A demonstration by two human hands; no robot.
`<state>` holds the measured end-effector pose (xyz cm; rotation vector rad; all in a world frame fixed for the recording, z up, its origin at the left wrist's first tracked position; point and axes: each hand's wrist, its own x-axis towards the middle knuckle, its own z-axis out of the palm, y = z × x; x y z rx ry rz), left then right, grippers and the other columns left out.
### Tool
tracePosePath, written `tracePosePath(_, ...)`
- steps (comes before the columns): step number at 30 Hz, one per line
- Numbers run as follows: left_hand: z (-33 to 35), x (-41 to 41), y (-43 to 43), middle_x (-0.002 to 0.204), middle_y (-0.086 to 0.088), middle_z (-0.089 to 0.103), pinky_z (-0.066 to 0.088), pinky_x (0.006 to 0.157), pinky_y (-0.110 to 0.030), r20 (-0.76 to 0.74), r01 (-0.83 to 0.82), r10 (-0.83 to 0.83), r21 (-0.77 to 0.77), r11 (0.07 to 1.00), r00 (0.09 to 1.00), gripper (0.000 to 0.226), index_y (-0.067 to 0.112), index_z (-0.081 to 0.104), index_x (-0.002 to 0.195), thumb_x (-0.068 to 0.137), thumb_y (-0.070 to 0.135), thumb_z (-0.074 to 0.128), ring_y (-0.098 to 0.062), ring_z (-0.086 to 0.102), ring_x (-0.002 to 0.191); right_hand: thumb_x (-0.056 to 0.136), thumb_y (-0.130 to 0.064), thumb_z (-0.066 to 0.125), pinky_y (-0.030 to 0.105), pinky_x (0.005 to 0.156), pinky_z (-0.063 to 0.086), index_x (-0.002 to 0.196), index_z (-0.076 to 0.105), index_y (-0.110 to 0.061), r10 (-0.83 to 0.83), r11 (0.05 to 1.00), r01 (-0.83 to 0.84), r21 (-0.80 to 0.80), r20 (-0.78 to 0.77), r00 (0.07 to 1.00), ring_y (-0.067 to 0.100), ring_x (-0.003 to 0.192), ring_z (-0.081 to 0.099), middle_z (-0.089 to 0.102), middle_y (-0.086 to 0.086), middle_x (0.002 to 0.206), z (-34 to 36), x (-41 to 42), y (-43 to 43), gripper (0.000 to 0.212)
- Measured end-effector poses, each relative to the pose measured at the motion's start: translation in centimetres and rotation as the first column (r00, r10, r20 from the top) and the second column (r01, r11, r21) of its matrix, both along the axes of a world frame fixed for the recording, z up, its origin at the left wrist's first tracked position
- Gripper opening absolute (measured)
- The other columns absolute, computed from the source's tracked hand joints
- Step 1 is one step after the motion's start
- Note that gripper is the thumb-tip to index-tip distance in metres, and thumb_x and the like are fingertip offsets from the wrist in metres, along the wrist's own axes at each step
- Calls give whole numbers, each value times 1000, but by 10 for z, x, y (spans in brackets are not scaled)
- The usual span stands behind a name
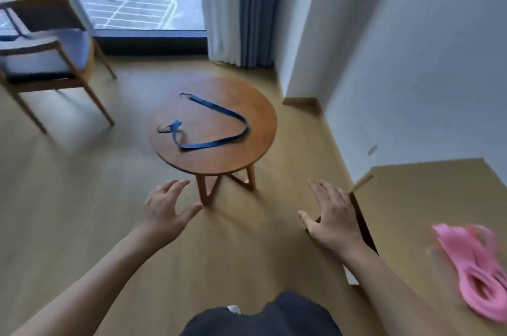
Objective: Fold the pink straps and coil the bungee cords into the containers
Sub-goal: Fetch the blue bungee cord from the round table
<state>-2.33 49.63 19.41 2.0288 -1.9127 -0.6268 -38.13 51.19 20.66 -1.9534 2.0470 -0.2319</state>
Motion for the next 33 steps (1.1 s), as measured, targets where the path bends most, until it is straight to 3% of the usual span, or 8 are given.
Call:
tracePosePath(11, -34, 85, -80, 147, -5, 56, 37, 115, -42, 6, -327, 328, 98, 940, 945, 66, 18, 56, 146, 89, 45, 76, -29, 44, 141, 88, -53, 62, 40, 120, 26, 156, 23, -30, 323, 923, -314, 222, -5, 946, 23, 146, 22, 26, 1, 161, -57, 104, -207, 82)
tracePosePath(15, -47, 93, -127, 152, -6, 51, 34, 118, -40, 34, -407, 410, 221, 886, 912, 68, 19, 51, 150, 92, 48, 72, -27, 41, 144, 90, -50, 63, 39, 119, 27, 157, 19, -27, 396, 848, -361, 387, -10, 918, 25, 146, 23, 23, 2, 161, -89, 133, -297, 83)
tracePosePath(22, -59, 87, -207, 159, 0, 41, 29, 122, -36, 83, -376, 376, 406, 833, 923, 72, 24, 40, 157, 95, 54, 64, -19, 32, 149, 89, -48, 65, 39, 113, 37, 157, 21, -24, 483, 681, -396, 616, 29, 875, 23, 146, 27, 26, 2, 161, -151, 163, -404, 84)
tracePosePath(27, -68, 84, -244, 159, 3, 41, 32, 120, -35, 109, -346, 336, 472, 811, 935, 71, 28, 40, 156, 95, 57, 61, -17, 32, 149, 90, -43, 67, 44, 117, 30, 156, 18, -24, 579, 589, -387, 709, -35, 815, 27, 151, 13, 11, 3, 165, -201, 178, -441, 84)
tracePosePath(30, -72, 84, -253, 157, 2, 42, 31, 120, -35, 114, -360, 352, 496, 790, 929, 70, 27, 42, 155, 95, 55, 63, -17, 33, 148, 91, -37, 66, 39, 102, 45, 137, 42, -21, 561, 577, -362, 732, -34, 827, 27, 131, 42, 41, 6, 145, -215, 185, -452, 54)
tracePosePath(33, -72, 87, -262, 159, 2, 40, 32, 120, -35, 104, -356, 355, 519, 777, 929, 71, 28, 41, 155, 93, 53, 66, -17, 31, 149, 88, -29, 68, 33, 84, 55, 103, 62, -18, 487, 467, -369, 803, 115, 866, 20, 99, 63, 66, 3, 109, -212, 198, -455, 19)
